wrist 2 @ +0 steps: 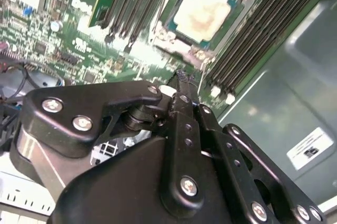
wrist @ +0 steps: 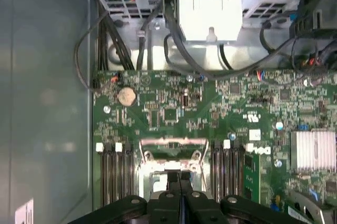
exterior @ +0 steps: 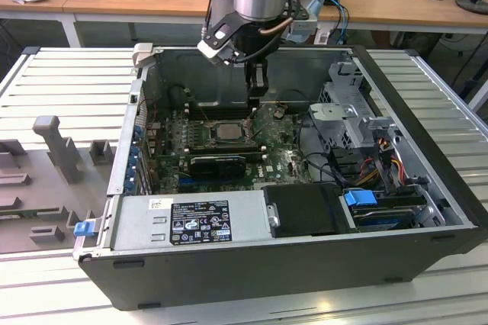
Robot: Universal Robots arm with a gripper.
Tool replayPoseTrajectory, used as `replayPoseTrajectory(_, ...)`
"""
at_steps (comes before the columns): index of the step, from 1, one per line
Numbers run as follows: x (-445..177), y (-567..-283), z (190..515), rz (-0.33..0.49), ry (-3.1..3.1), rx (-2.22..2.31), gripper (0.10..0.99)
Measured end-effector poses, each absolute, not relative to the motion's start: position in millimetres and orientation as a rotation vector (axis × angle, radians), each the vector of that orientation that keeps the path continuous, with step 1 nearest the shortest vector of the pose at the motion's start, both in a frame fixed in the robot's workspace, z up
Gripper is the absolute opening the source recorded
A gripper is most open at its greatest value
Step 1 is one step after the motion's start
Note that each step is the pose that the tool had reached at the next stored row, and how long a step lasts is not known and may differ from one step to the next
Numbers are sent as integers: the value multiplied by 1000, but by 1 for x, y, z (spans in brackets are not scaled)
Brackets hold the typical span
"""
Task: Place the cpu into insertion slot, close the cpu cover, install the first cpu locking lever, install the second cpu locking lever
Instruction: 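Close the cpu cover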
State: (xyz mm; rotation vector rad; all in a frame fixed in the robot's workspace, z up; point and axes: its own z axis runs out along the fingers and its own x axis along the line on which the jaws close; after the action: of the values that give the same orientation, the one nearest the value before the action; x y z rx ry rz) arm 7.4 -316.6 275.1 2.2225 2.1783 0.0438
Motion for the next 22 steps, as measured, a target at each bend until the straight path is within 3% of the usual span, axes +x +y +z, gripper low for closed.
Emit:
replayPoseTrajectory(15,48,-317,275,34,2183,2227,106)
replayPoseTrajectory(22,53,-317,258,34,2192,2218,106)
